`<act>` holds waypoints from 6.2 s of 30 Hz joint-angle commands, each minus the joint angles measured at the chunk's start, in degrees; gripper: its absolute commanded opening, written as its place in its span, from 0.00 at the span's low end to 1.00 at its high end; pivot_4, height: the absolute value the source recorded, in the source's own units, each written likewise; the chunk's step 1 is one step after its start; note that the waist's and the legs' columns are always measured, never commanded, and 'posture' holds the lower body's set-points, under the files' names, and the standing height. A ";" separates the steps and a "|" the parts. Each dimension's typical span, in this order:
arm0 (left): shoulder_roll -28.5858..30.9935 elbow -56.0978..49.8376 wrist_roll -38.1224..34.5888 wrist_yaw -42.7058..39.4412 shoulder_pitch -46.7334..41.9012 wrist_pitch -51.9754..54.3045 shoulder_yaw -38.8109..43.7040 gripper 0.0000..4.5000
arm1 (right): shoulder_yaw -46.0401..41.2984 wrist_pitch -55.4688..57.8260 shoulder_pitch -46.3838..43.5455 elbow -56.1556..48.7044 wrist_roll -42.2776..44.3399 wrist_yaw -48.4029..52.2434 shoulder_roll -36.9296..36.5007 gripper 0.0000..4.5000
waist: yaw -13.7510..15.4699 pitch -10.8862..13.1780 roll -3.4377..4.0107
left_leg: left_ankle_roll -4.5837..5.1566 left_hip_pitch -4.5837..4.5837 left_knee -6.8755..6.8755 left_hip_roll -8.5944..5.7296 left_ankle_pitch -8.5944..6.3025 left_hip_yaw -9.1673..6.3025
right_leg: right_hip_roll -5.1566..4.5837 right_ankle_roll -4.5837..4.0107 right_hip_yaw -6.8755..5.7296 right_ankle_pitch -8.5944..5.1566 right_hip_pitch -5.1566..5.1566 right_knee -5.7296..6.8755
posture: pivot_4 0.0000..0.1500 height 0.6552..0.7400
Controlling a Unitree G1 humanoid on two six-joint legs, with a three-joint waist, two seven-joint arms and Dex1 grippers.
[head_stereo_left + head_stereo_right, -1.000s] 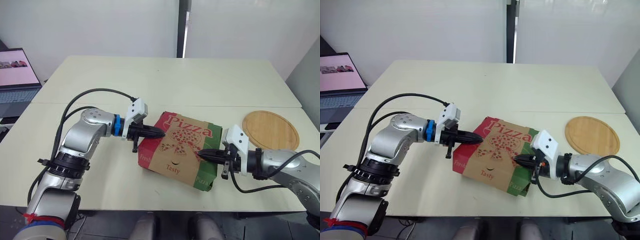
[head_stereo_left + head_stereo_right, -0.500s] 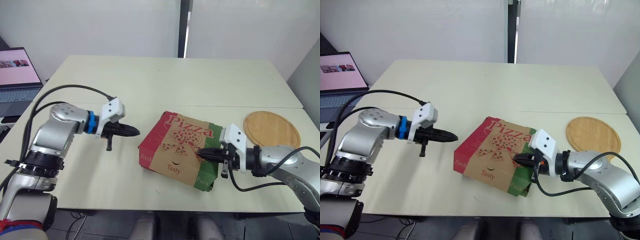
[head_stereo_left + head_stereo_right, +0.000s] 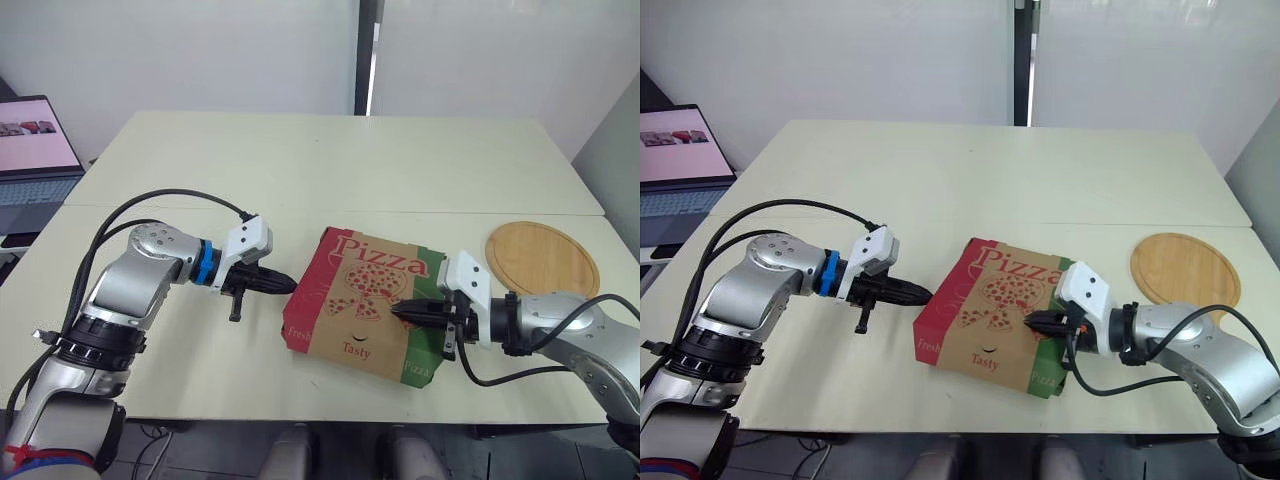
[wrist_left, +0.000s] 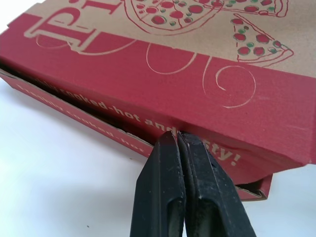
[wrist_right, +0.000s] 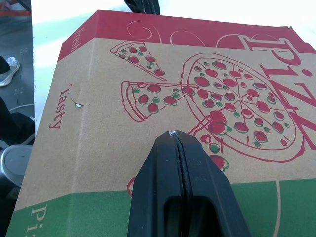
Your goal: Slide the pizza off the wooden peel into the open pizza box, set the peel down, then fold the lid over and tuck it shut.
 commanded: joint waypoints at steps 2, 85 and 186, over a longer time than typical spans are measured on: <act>0.22 -1.86 0.06 0.97 0.72 -0.51 0.03 0.01 | 0.68 -1.13 -0.07 -1.16 -1.26 0.34 -0.05 0.00 | 0.01 0.00 0.00 | 0.00 0.00 0.00 0.00 0.00 0.00 | 0.00 0.00 0.00 0.00 0.00 0.00 | 1.00 0.86; -8.89 8.14 2.92 -3.05 -8.69 -10.65 -6.82 0.00 | 6.79 -19.03 10.32 -9.64 -33.33 -1.31 -4.05 0.99 | -0.02 -0.02 -0.02 | -0.03 0.06 0.06 0.00 0.02 -0.02 | 0.05 0.00 -0.03 0.00 0.14 -0.01 | 1.00 0.86; 10.09 1.17 1.92 -6.21 -0.48 -8.37 0.64 0.00 | 16.31 -9.78 -7.72 4.02 -19.30 3.73 8.06 0.00 | -1.37 -0.05 0.01 | -0.05 0.06 -0.01 0.01 0.03 -0.06 | 0.14 0.00 0.05 0.00 -0.06 0.07 | 1.00 0.86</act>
